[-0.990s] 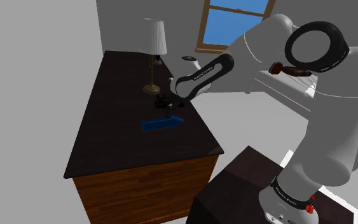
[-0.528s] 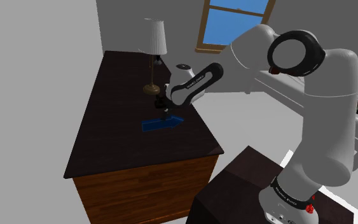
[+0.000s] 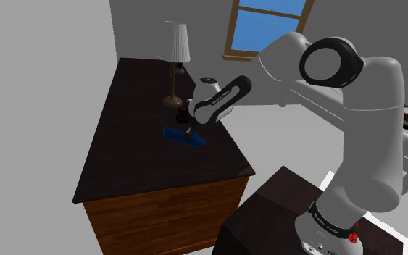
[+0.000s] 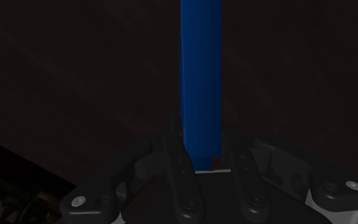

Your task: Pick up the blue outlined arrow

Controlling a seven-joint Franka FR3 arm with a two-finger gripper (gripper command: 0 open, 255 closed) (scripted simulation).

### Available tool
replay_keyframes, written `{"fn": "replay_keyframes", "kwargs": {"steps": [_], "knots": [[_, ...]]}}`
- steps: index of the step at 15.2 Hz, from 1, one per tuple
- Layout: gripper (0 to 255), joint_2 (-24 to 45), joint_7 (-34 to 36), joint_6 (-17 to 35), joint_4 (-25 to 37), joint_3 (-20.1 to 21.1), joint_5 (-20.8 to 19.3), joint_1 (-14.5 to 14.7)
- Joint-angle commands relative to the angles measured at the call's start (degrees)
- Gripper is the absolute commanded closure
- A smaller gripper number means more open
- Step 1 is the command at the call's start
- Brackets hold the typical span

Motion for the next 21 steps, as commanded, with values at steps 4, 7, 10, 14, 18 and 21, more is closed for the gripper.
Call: {"fn": "replay_keyframes", "kwargs": {"steps": [4, 7, 10, 14, 18, 21], "knots": [[255, 0.1, 0.0, 0.0, -0.1, 0.0, 0.0, 0.0], [255, -0.5, 0.0, -0.5, -0.1, 0.0, 0.0, 0.0], [255, -2.3, -0.1, -2.3, -0.2, 0.1, 0.1, -0.1], [255, -4.5, -0.3, -4.7, 0.0, 0.2, 0.3, -0.1], [255, -6.6, -0.4, -7.2, 0.4, 0.3, 0.4, -0.2], [255, -8.1, -0.5, -9.1, 0.8, 0.3, 0.5, -0.2]]}}
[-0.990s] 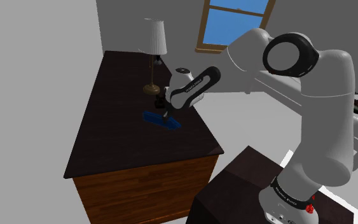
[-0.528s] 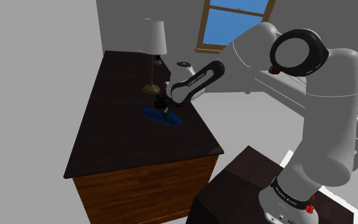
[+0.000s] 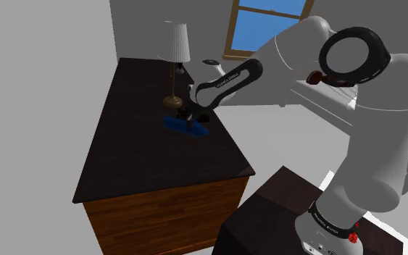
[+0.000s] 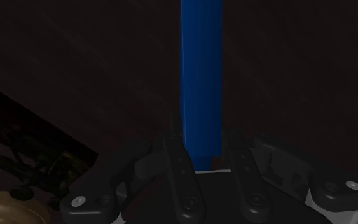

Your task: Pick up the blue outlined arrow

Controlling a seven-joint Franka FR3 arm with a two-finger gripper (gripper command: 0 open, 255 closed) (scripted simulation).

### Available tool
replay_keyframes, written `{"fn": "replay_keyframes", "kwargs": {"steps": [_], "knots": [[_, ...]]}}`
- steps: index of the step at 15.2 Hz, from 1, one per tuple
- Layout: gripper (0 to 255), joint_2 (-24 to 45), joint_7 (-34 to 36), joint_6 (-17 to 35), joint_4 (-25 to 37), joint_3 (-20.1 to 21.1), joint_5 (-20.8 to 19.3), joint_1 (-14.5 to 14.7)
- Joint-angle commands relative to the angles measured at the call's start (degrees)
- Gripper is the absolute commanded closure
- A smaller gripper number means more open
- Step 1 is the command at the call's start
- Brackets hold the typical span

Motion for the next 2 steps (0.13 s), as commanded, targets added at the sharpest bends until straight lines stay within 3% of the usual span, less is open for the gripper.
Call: {"fn": "replay_keyframes", "kwargs": {"steps": [1, 2], "knots": [[255, -0.7, 0.0, -0.8, 0.1, 0.0, 0.0, 0.0], [255, -0.7, 0.0, -0.8, 0.1, 0.0, 0.0, 0.0]]}}
